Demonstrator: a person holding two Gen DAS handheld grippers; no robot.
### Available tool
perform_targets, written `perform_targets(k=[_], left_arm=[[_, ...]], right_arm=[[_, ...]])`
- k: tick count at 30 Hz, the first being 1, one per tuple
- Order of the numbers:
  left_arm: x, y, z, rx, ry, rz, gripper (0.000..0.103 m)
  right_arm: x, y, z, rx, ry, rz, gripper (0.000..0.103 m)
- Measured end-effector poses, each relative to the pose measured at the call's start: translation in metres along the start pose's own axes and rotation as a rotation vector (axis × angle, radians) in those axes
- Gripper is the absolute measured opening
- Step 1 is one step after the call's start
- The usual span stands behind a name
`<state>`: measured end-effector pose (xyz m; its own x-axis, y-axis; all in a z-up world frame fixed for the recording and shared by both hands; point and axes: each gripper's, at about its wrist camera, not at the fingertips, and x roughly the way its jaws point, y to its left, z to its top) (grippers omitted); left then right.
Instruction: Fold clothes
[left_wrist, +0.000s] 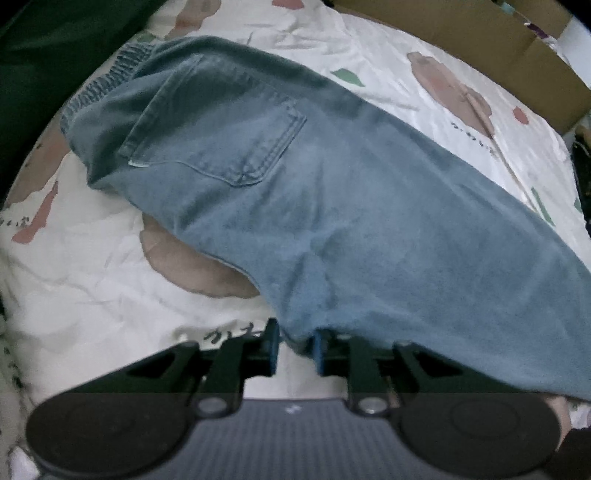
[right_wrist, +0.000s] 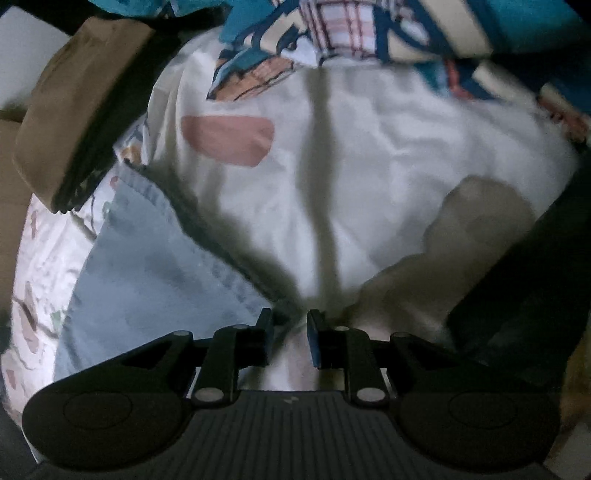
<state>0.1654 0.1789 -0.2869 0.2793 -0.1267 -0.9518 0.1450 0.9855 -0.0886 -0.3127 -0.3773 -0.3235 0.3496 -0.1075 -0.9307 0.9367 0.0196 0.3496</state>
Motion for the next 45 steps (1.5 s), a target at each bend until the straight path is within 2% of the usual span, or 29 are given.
perform_targets(k=[6,10,13,17,24,26,32,38,41,45], left_arm=[[-0.018,0.003,-0.005,0.021,-0.018,0.005,0.031],[-0.033,0.006,-0.003,0.035,-0.043,0.032,0.032],[-0.045,0.014,0.008,0.027,-0.064,0.050,0.036],[-0.052,0.023,0.030,0.041,-0.102,0.079,0.041],[-0.038,0.019,0.060,0.086,-0.136,0.104,0.042],[-0.032,0.016,0.068,0.106,-0.140,0.108,0.043],[-0.019,0.004,0.096,0.197,-0.160,0.127,0.043],[-0.001,-0.004,0.126,0.300,-0.187,0.173,0.043],[0.007,0.001,0.143,0.312,-0.202,0.209,0.043],[0.015,0.019,0.162,0.264,-0.234,0.258,0.042]], right_arm=[[-0.015,0.010,0.004,-0.069,-0.039,0.021,0.020],[-0.023,0.026,0.016,-0.146,-0.068,0.038,0.021],[-0.028,0.042,0.026,-0.269,-0.066,0.026,0.021],[-0.029,0.072,0.034,-0.527,-0.082,-0.024,0.021],[-0.024,0.100,0.056,-0.704,-0.101,-0.057,0.023],[-0.022,0.107,0.061,-0.746,-0.109,-0.068,0.030],[-0.025,0.129,0.069,-0.930,-0.105,-0.072,0.039],[-0.016,0.143,0.069,-1.026,-0.078,-0.089,0.040],[-0.008,0.148,0.066,-1.028,-0.077,-0.088,0.040],[0.003,0.154,0.061,-1.018,-0.080,-0.086,0.040]])
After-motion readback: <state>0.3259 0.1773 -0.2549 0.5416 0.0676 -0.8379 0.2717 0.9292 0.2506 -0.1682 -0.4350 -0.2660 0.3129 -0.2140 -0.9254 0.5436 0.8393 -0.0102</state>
